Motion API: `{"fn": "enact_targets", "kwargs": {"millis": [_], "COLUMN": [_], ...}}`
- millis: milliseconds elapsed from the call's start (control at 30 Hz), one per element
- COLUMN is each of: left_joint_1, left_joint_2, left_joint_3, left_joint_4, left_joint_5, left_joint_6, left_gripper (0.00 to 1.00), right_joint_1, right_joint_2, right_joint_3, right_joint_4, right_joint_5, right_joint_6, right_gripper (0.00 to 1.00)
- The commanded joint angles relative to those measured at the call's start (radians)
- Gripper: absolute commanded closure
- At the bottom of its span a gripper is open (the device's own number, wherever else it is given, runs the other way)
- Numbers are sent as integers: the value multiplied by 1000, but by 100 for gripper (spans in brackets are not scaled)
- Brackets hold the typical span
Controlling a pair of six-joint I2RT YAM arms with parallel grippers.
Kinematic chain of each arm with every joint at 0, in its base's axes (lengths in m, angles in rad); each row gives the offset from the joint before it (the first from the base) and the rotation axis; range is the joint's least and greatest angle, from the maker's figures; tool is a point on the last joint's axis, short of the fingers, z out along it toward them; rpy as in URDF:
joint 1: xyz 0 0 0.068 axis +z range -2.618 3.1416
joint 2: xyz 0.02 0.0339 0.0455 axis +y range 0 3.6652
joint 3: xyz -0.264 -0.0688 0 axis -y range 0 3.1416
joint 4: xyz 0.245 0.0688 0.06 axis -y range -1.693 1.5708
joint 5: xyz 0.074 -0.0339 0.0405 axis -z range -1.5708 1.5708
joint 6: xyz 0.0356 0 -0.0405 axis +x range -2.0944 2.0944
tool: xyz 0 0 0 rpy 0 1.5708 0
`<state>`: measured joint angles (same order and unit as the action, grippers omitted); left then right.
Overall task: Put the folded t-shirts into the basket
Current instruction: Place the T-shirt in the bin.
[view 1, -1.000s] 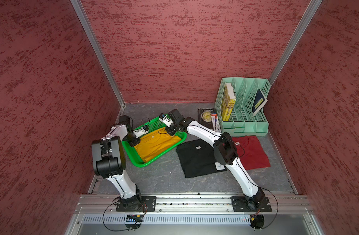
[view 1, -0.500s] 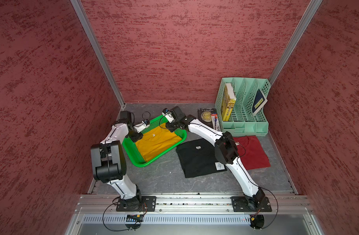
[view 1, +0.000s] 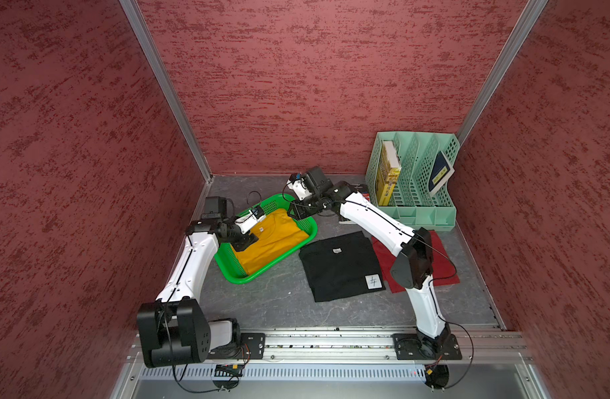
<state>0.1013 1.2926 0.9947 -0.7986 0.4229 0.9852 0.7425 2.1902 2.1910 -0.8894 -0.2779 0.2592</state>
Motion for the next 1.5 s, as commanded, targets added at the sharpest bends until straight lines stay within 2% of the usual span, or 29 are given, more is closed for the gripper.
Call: {"fn": "enact_targets", "kwargs": {"millis": [0, 133, 200, 467, 600, 767, 867, 1067, 1200, 1333, 1467], "left_joint_1": [-1, 0, 4, 33, 34, 9, 2, -9, -55, -133, -297], "left_joint_2": [22, 78, 107, 253, 297, 344, 327, 186, 80, -27, -102], "left_joint_3": [-53, -99, -116, -137, -124, -92, -70, 20, 91, 130, 111], "left_joint_4": [6, 40, 50, 18, -57, -186, -231, -401, -470, -459, -366], "left_joint_5": [70, 38, 18, -23, -9, 14, 54, 201, 230, 237, 176], "left_joint_6": [-30, -23, -12, 52, 108, 164, 168, 209, 184, 111, 13], "left_gripper": [45, 48, 49, 53, 56, 57, 57, 55, 52, 49, 46], "right_joint_1": [-5, -9, -13, -21, -20, -21, -21, -21, -21, -22, -22], "right_joint_2": [95, 204, 246, 327, 321, 289, 220, -12, -217, -430, -581], "right_joint_3": [58, 164, 194, 151, 145, 143, 95, -79, -268, -537, -803], "right_joint_4": [-175, -225, -242, -177, -186, -214, -187, -93, -24, 73, 139], "right_joint_5": [30, 9, -4, -79, -217, -246, -238, -200, -144, -39, 68], "right_joint_6": [108, 143, 146, 91, 18, -50, -36, 21, 43, 94, 195], "right_gripper": [63, 67, 74, 92, 93, 91, 86, 77, 73, 71, 72]}}
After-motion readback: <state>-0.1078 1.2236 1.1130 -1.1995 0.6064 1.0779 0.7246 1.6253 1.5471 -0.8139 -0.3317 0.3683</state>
